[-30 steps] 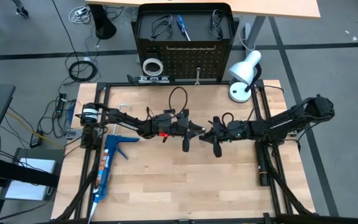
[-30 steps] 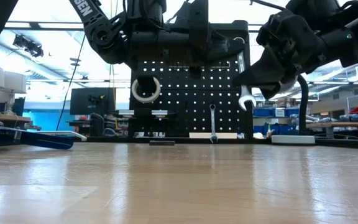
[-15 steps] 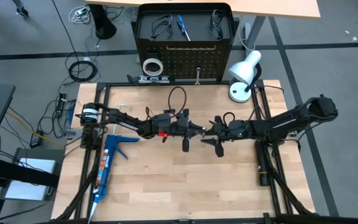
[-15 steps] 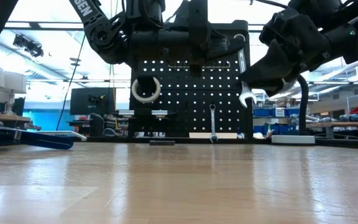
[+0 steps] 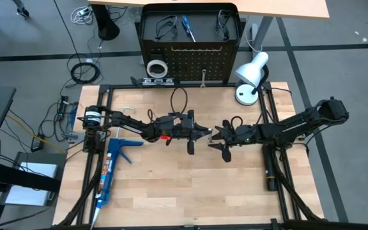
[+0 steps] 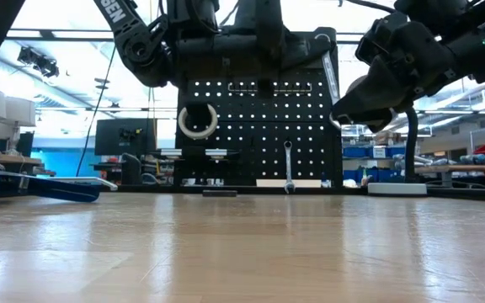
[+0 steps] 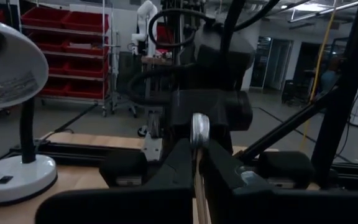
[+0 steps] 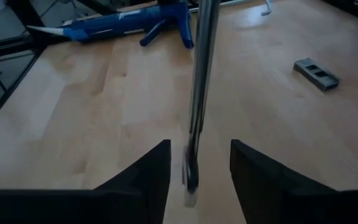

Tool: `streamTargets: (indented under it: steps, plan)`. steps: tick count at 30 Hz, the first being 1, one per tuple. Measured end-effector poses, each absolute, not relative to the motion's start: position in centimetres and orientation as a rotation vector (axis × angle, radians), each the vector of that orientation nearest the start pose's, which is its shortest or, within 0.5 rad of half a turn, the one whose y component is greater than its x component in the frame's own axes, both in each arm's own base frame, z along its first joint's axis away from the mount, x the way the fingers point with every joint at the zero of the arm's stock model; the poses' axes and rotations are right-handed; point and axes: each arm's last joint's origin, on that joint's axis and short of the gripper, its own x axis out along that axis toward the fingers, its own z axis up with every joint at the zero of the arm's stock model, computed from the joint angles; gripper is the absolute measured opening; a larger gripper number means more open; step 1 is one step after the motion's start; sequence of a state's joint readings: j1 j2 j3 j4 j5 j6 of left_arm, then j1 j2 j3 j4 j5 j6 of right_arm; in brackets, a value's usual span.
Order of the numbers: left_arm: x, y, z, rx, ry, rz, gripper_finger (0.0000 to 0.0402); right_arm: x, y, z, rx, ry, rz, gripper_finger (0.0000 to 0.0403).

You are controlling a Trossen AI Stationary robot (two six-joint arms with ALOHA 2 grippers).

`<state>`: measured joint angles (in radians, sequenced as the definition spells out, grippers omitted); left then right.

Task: Hang tools onto peg board
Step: Hang the wrench on the pegboard

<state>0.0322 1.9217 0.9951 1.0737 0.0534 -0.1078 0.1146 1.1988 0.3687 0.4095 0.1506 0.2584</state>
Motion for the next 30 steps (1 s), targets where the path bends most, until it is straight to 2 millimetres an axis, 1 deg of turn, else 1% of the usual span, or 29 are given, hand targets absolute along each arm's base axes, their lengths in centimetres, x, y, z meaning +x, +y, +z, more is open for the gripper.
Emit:
streamTargets:
  steps: [4, 8, 12, 16, 17, 22, 24, 26, 30]
  plan:
    - [40.13, 1.17, 20.58, -0.102, -0.147, -0.018, 0.001, 22.07, 2.1, 16.98, 0.198, 0.409, -0.091, 0.0146]
    - [40.11, 1.22, 20.68, -0.1, -0.16, -0.003, 0.001, 22.04, 2.1, 16.93, 0.197, 0.414, -0.094, 0.0114]
    - [40.1, 1.24, 20.73, -0.099, -0.165, -0.001, 0.0011, 22.02, 2.08, 16.87, 0.192, 0.421, -0.095, 0.0075]
    - [40.11, 1.18, 20.68, -0.099, -0.16, -0.012, 0.0015, 22.02, 2.08, 16.86, 0.179, 0.422, -0.092, 0.0024]
    - [40.12, 1.15, 20.64, -0.099, -0.156, -0.014, 0.0016, 22.02, 2.09, 16.85, 0.173, 0.424, -0.09, 0.0019]
    - [40.12, 1.16, 20.64, -0.098, -0.155, -0.019, 0.0021, 22.02, 2.07, 16.85, 0.171, 0.422, -0.099, 0.0021]
    - [40.11, 1.14, 20.7, -0.075, -0.162, -0.017, 0.0034, 22.03, 2.05, 16.87, 0.171, 0.418, -0.104, 0.002]
    - [40.1, 1.14, 20.75, -0.033, -0.168, -0.008, 0.0057, 22.06, 2.02, 16.95, 0.169, 0.408, -0.117, 0.002]
    - [40.11, 1.34, 20.67, -0.022, -0.159, 0.022, 0.013, 22.21, 1.97, 17.32, 0.167, 0.366, -0.13, 0.002]
